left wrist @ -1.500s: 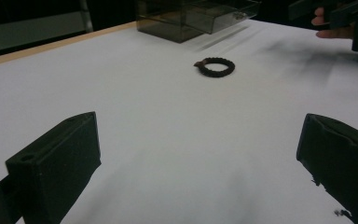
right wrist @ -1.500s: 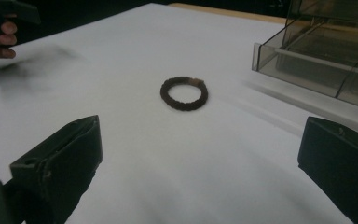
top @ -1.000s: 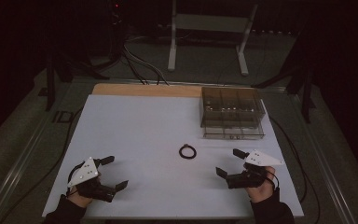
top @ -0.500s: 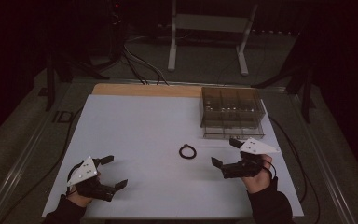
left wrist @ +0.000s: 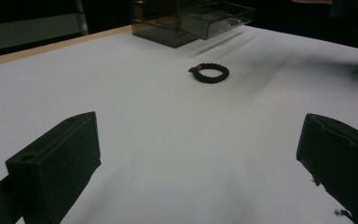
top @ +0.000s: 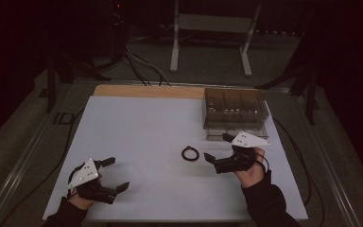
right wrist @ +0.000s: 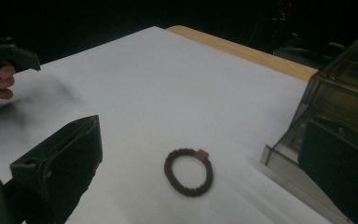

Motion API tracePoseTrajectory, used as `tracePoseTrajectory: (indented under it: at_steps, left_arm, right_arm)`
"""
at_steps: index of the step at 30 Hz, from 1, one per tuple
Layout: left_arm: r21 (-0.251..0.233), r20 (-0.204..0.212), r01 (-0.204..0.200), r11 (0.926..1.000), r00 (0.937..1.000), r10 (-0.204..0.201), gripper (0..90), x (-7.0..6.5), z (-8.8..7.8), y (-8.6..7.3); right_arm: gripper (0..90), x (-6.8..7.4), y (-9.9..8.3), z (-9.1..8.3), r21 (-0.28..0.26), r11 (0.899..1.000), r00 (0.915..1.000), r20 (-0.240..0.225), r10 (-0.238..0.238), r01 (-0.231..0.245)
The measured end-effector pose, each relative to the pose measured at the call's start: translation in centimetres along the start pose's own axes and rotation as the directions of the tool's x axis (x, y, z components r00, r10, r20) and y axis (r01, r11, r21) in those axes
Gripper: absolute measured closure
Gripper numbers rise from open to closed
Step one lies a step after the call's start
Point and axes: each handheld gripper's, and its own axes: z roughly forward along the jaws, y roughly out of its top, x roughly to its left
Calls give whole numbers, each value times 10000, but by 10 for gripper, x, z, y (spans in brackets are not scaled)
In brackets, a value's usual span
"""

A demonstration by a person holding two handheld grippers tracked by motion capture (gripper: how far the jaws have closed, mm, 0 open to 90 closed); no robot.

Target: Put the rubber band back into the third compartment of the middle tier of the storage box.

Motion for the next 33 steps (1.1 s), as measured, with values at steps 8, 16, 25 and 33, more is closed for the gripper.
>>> tracePoseTrajectory:
  at_steps: [8,16,25,33]
  left_arm:
    - [-110,16,-82,9999,10000,83,3,-2,0,1]
    - [5,31,-55,10000,10000,55,3,-1,1,0]
    - [11,25,-48,10000,10000,48,3,0,1,0]
    - [3,19,-5,10000,10000,5,3,1,0,-1]
  right_arm:
    - [0,1,10,16,79,10000,9997,-258,13,-11]
    - [0,2,14,31,304,9995,9990,-443,11,3]
    - [0,3,12,57,627,9978,9956,-896,259,-203]
    - [0,2,4,78,952,9948,9935,-1036,469,-371]
